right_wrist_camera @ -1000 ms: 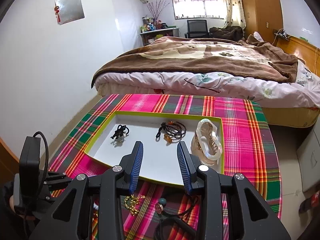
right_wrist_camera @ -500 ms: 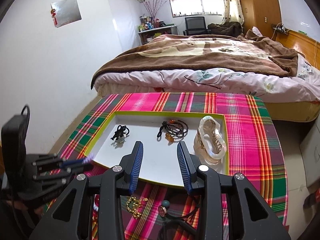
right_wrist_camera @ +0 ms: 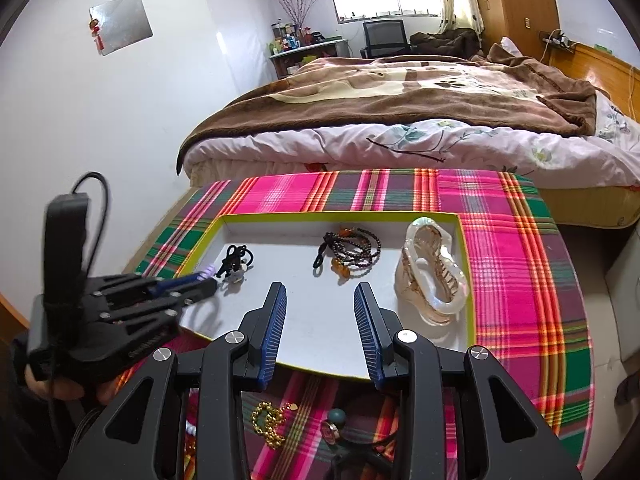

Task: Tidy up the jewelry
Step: 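Carry the lavender coil hair tie into the tray and open the left gripper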

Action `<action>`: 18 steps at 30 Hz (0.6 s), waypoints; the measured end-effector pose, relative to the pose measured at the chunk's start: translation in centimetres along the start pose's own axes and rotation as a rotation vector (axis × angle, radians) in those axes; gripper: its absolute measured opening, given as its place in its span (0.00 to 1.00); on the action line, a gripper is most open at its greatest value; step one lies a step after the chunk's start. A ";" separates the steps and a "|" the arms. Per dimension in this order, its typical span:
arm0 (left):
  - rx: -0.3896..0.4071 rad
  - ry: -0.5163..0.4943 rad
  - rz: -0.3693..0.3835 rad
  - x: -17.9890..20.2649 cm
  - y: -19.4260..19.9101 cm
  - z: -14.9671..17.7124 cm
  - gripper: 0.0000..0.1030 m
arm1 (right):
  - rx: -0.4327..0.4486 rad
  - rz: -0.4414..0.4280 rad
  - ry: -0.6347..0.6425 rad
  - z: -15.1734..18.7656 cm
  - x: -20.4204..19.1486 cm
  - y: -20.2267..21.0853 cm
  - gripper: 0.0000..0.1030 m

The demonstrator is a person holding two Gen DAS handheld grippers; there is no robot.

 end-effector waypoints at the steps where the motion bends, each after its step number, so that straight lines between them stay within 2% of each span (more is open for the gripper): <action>1: -0.017 -0.002 -0.003 0.0 -0.5 0.1 0.10 | -0.003 0.000 0.000 0.0 0.0 -0.2 0.35; 8: -0.075 -0.003 0.040 0.5 -2.8 0.4 0.10 | -0.019 0.002 0.003 -0.2 -0.1 -1.1 0.35; 14: -0.066 0.039 0.007 -0.7 -3.7 -0.8 0.13 | -0.032 0.013 -0.004 -0.2 0.1 -1.8 0.35; 16: -0.070 0.056 0.013 -1.1 -3.9 -1.2 0.16 | -0.041 0.016 -0.002 -0.1 0.1 -2.0 0.35; 17: -0.072 0.065 0.014 -1.3 -4.0 -1.3 0.22 | -0.046 0.020 0.000 0.0 0.1 -2.1 0.35; 18: -0.072 0.076 0.014 -1.5 -4.1 -1.4 0.32 | -0.048 0.023 0.000 0.1 0.1 -2.1 0.35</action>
Point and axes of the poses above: each gripper's, at about its wrist camera, not at the fingertips, and y roughly against the way its jaws point, x to its right, z to its underside, the point moved 3 cm from there along -y, roughly the way its jaws point
